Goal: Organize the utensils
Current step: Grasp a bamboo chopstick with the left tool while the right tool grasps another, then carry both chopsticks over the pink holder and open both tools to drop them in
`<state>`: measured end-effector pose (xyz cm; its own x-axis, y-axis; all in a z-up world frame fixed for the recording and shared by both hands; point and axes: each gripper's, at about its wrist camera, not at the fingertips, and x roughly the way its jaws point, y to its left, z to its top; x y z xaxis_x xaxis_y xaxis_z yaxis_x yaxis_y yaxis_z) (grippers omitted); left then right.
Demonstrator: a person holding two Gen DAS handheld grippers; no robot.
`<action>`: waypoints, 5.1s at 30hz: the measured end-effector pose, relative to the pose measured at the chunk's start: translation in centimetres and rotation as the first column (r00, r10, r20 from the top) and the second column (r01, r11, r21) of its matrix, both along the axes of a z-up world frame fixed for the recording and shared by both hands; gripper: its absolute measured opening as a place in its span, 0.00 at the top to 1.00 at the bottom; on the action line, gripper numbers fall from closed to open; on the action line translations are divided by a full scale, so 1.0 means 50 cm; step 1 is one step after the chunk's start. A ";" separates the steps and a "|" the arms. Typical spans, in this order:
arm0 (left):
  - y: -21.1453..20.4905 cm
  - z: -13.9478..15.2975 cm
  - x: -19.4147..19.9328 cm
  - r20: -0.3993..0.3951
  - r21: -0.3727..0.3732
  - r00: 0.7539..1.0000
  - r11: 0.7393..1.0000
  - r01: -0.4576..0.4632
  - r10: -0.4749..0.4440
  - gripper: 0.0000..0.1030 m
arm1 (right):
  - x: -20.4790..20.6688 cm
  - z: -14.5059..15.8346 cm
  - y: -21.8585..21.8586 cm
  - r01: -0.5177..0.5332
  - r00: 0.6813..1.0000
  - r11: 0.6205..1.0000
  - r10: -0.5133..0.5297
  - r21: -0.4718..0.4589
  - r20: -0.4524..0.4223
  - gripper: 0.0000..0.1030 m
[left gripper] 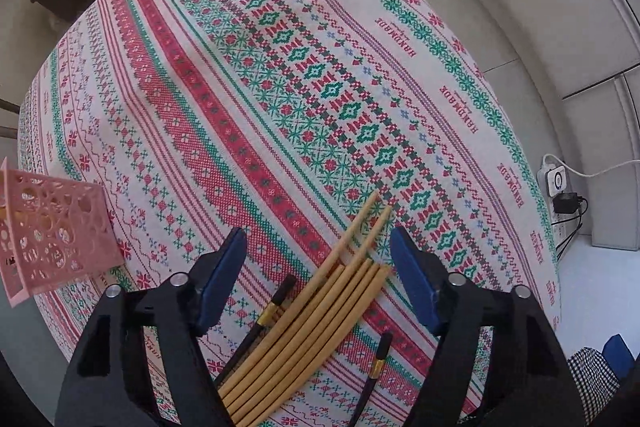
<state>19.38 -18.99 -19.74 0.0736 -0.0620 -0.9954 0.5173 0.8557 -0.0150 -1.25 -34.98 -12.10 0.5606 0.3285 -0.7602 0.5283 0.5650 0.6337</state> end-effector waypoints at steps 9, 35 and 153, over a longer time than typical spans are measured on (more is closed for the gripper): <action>-0.022 -0.039 -0.006 -0.006 0.025 0.998 0.997 0.068 -0.068 0.62 | 0.008 -0.009 -0.008 0.006 1.000 1.000 -0.006 0.005 -0.019 0.06; 0.021 0.011 -0.064 0.025 -0.053 0.996 0.995 0.090 -0.089 0.89 | 0.033 -0.030 0.008 0.012 0.997 0.996 -0.018 -0.083 -0.072 0.06; 0.454 0.485 -0.191 0.605 -0.487 0.618 0.847 -0.213 0.503 0.72 | 0.252 0.297 0.446 -0.072 0.812 0.694 0.458 -0.716 0.362 0.71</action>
<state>9.83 3.73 4.51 0.8120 -0.1863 -0.5531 0.1484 0.9824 -0.1131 11.33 -12.65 2.74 0.8719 0.0625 -0.4858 0.0210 0.9861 0.1646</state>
